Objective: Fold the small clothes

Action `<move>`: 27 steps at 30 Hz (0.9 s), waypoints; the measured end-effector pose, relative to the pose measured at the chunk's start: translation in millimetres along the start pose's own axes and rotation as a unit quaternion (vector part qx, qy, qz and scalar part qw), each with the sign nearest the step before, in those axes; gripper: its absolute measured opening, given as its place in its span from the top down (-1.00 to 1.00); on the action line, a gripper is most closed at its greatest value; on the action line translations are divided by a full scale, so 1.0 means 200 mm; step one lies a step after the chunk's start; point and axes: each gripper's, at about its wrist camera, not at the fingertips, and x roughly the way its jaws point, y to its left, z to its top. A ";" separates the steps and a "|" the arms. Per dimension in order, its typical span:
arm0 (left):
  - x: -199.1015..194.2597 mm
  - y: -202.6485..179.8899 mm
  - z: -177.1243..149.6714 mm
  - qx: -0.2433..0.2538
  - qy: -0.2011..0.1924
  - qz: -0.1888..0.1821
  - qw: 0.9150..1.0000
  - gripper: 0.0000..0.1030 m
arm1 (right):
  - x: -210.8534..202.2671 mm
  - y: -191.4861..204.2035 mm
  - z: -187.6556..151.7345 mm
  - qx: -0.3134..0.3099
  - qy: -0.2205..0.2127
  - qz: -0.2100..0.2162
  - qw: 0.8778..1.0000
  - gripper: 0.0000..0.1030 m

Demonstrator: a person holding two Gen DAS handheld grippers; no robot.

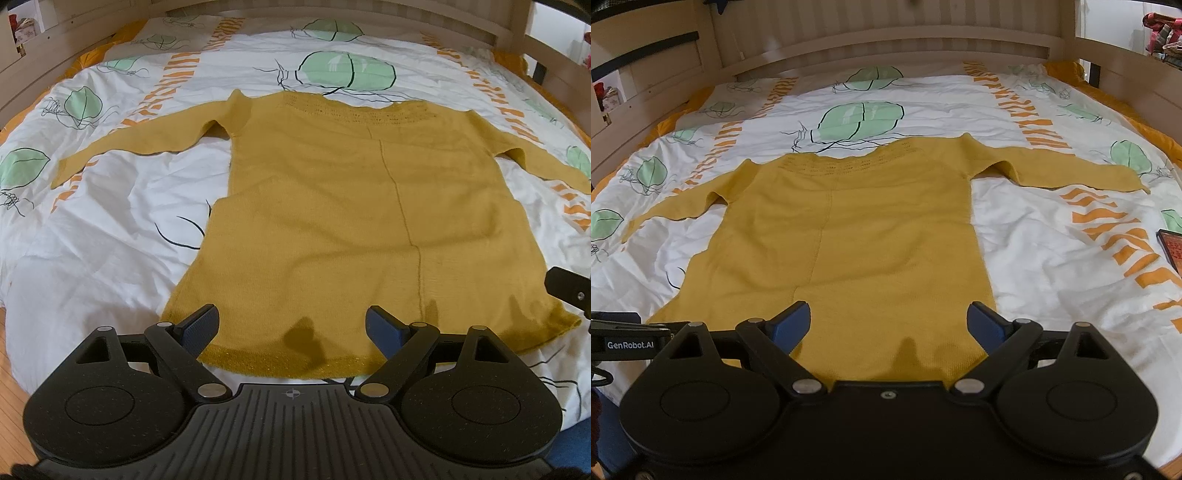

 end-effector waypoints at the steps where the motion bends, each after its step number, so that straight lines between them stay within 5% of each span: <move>1: 0.00 0.00 0.00 0.001 0.002 0.001 1.000 -0.69 | 0.00 0.00 0.00 0.000 0.000 0.001 1.000 -0.81; 27: 0.00 -0.01 0.02 0.005 0.003 0.003 1.000 -0.69 | 0.01 0.01 0.02 0.004 0.001 0.012 1.000 -0.90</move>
